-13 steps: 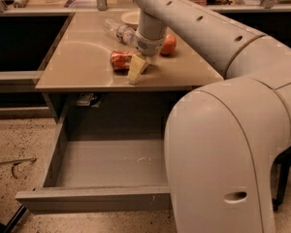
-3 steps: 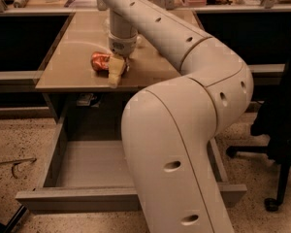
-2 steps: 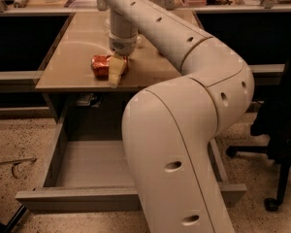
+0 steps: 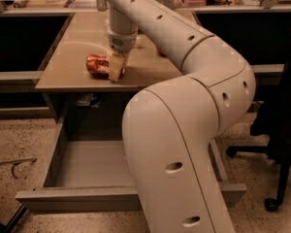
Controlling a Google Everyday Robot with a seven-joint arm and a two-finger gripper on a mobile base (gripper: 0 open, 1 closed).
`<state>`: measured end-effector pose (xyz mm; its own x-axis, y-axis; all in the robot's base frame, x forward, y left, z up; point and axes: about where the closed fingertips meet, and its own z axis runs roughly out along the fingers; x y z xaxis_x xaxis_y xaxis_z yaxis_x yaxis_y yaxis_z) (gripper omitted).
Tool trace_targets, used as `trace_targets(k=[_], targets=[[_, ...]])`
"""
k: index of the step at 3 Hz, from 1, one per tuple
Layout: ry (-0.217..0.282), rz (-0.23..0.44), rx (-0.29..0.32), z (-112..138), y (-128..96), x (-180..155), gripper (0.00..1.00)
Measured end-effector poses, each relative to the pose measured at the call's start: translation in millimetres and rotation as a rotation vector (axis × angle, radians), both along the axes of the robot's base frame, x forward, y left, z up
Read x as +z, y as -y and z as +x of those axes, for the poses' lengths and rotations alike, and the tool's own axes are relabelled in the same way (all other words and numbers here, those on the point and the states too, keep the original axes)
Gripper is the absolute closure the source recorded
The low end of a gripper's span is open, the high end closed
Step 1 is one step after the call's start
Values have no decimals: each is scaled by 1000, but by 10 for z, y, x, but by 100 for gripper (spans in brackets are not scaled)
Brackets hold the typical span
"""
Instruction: Place coke can into top drawer
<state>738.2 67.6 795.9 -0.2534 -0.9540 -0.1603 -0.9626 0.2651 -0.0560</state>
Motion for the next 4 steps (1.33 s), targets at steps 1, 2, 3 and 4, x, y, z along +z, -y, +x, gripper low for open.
trace_targets(k=[1,2,3,4], targets=[[0,0,0,0,0,1,100],[0,0,0,0,0,91,100],[0,0,0,0,0,178,100],[0,0,0,0,1,204,100]])
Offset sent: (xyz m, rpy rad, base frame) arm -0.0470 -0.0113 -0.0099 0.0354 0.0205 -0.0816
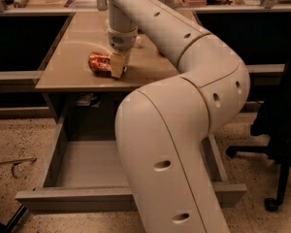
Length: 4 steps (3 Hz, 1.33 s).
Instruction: Place coke can into top drawer
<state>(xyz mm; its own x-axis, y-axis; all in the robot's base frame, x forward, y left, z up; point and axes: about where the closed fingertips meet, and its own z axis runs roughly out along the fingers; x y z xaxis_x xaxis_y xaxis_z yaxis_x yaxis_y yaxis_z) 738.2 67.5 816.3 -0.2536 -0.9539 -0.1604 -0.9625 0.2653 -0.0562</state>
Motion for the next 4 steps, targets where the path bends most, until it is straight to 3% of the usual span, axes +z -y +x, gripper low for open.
trace_targets(k=[1,2,4], targets=[[89,33,-100,6,234,224,100],[175,67,-147,-41,165,473,100],[190,72,-158,-130,206,576,100]])
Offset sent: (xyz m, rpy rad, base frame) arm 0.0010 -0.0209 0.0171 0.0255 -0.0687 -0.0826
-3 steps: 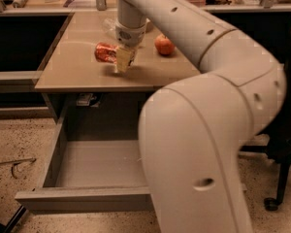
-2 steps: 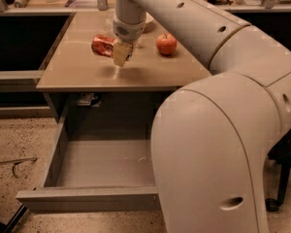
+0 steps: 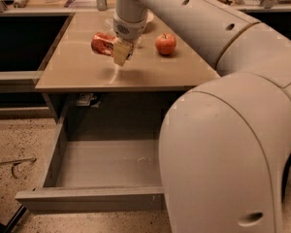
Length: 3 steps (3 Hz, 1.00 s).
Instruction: Place coke can into top drawer
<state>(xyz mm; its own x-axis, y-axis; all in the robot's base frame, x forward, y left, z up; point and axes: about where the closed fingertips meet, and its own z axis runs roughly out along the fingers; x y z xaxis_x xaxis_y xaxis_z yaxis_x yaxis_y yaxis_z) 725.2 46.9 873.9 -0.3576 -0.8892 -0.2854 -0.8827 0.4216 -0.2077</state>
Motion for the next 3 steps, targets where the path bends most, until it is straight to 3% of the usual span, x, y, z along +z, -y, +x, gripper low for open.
trace_targets(k=[1,2,3], targets=[[74,20,-69,-265,159,326,100],[169,89,-163,-787,312,745,100],[148,146,-197,-1293,350,553,100]])
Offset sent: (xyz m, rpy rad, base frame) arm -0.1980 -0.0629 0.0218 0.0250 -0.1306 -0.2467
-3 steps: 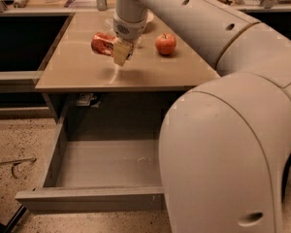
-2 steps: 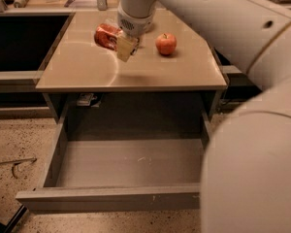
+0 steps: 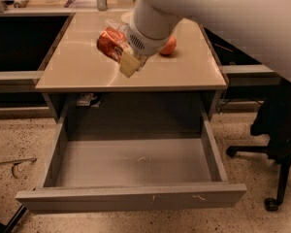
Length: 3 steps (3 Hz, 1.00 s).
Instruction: Place coke can into top drawer
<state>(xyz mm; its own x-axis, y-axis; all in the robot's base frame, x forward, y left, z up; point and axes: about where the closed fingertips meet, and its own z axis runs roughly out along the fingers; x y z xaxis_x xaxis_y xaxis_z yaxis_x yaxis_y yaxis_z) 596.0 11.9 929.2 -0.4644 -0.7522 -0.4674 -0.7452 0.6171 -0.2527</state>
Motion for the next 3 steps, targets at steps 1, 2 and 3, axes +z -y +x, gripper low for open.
trace_targets(k=[1,2,3], targets=[[-105,17,33,-312,-33,-630,100],[-106,17,33,-315,-34,-633,100],[-184,35,20,-494,-1,-1120,100]])
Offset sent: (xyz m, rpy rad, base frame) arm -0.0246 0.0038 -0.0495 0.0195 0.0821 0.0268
